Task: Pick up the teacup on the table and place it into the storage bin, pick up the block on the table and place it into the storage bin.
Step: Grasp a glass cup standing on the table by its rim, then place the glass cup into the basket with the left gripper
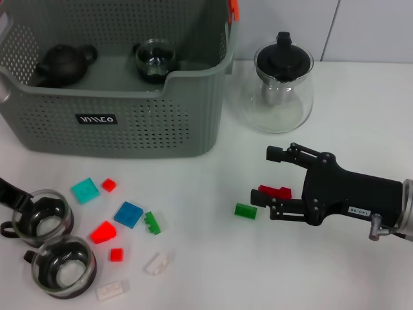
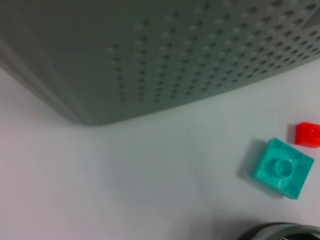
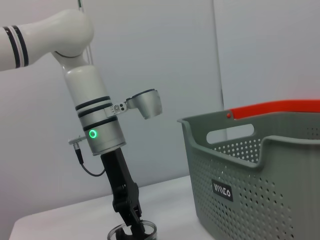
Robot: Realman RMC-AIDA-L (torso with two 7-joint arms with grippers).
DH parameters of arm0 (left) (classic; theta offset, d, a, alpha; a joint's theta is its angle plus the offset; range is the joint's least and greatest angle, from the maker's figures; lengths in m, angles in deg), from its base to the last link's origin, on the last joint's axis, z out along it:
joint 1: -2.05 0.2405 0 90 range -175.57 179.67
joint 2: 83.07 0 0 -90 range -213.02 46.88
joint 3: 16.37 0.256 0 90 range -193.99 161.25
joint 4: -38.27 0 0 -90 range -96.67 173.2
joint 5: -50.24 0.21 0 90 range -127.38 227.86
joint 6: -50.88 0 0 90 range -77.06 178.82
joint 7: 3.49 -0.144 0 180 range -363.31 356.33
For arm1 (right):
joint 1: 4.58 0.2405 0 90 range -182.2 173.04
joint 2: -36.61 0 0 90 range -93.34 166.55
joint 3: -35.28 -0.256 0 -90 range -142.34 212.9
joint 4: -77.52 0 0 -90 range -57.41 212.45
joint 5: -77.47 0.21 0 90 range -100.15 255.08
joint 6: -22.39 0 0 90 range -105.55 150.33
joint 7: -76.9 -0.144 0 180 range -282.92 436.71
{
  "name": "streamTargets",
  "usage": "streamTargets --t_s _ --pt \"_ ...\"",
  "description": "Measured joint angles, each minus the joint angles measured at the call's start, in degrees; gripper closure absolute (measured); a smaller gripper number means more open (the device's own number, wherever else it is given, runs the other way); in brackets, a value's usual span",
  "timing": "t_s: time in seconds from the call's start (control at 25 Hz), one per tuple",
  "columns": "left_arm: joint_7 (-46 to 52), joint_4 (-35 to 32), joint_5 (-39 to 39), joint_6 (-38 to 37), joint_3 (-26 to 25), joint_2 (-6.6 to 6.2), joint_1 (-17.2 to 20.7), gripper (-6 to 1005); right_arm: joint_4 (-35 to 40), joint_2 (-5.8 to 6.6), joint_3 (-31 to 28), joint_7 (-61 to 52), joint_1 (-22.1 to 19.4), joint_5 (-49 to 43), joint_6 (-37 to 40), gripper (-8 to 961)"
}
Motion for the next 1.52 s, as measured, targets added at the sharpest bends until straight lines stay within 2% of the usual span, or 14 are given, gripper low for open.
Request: streamTargets --t_s 0.16,0.28,0.44,0.6,0.64,0.72,0.76,0.84,0.92,1.08,1.16,1.28,1.44,1.52 --pt "-0.08 -1.2 -0.1 -1.26 -1.24 -0.03 0.01 887 0.0 0.09 -0.04 0.0 0.01 0.0 0.06 9" --pt "-1.34 -3.23 -0.27 -3.6 -5.46 -0.18 -0.39 950 0.0 0.11 -0.04 0.0 0.02 -0.04 0.07 9" --pt "-8.2 -3.54 -2.86 -10.16 -17.16 -1.43 -2.8 956 -0.16 0.1 -0.03 0.0 0.03 -0.11 0.08 9" --pt "-18.23 3.68 -10.36 -17.8 -30.21 -5.12 -4.61 957 -0.69 0.23 -0.05 0.0 0.05 -0.15 0.07 9" --pt "-21.35 8.0 -13.47 -19.8 -33.26 -6.93 -4.96 958 -0.77 0.27 -0.07 0.0 0.05 -0.15 0.05 9" --pt "-26.04 15.56 -18.03 -21.98 -36.69 -9.4 -5.18 958 -0.78 0.29 -0.1 0.0 0.02 -0.11 0.05 9" --pt "-28.36 19.07 -20.23 -22.41 -38.22 -10.27 -5.23 958 -0.78 0.31 -0.11 0.0 0.0 -0.08 0.05 9" --pt "-34.12 24.92 -26.76 -24.89 -41.07 -10.87 -5.23 958 -0.79 0.35 -0.12 0.0 0.01 -0.11 0.05 9" --pt "-35.11 25.72 -28.91 -25.74 -41.45 -10.77 -5.21 958 -0.79 0.36 -0.12 -0.04 0.01 -0.21 0.04 9" --pt "-33.34 27.19 -43.34 -26.09 -42.06 -10.22 -6.47 958 -0.79 0.35 -0.12 -0.07 0.1 -0.22 -0.06 9" --pt "-31.14 27.24 -49.52 -24.17 -42.12 -10.04 -8.35 958 -0.79 0.37 -0.12 -0.08 0.11 -0.19 0.0 9" --pt "-27.2 26.54 -53.22 -17.01 -41.57 -10.08 -12.11 958 -0.79 0.32 -0.12 -0.09 0.11 -0.14 0.05 8" --pt "-22.22 22.39 -51.39 -3.43 -33.98 -10.53 -16.61 957 -0.8 0.12 -0.12 -0.12 0.19 -0.18 -0.21 8" --pt "-17.87 18.42 -48.06 5.49 -25.05 -10.74 -18.3 957 -0.84 0.1 -0.12 -0.41 0.32 -0.27 -0.36 8"
